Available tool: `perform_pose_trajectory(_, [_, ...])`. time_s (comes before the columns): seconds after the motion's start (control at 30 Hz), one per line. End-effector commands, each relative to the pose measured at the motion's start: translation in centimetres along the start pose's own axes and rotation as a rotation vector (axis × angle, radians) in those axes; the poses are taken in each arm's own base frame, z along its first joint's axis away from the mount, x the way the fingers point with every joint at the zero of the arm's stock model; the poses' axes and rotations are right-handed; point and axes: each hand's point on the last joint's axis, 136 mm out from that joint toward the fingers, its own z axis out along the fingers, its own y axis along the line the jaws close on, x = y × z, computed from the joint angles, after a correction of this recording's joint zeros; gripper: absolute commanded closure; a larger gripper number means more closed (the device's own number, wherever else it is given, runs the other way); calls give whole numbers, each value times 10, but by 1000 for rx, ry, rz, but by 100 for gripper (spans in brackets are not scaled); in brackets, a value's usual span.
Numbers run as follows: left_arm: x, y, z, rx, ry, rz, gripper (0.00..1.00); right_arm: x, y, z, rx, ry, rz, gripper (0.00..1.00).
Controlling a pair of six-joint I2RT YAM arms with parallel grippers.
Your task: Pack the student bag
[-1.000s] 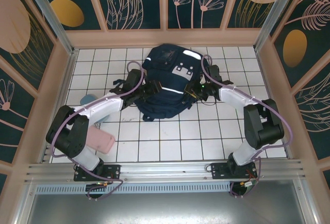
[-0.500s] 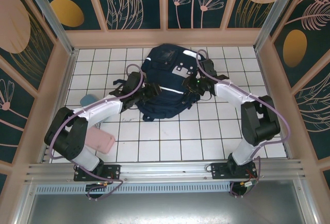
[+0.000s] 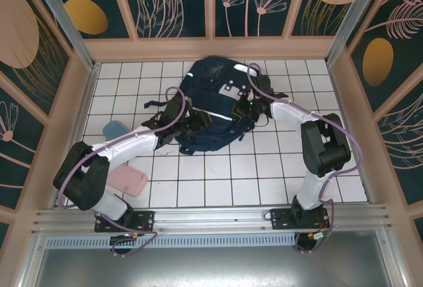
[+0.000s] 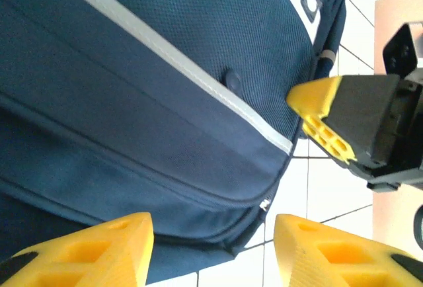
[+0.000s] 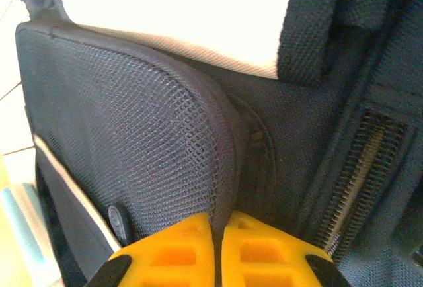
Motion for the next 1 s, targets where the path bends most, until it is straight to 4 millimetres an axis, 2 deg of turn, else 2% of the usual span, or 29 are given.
perform_pose_trajectory(0.0, [9,-7,-7,16,-10,-36,49,-12,64,-11,-213,-27,-89,94])
perform_pose_trajectory(0.17, [20,-9,-11,9,-31,-74,49,-21,112,-37,-389,-87,-105,98])
perform_pose_trajectory(0.37, [23,-12,-16,50,-66,-139,47,-23,140,-58,-546,-122,-63,99])
perform_pose_trajectory(0.57, [19,-30,-18,129,-97,-157,49,-22,156,-67,-640,-148,-18,100])
perform_pose_trajectory(0.7, [8,-31,-17,146,-157,-167,55,-21,158,-66,-649,-152,-1,100])
perform_pose_trajectory(0.97, [2,-40,3,177,-171,-162,61,-18,159,-64,-647,-138,9,100])
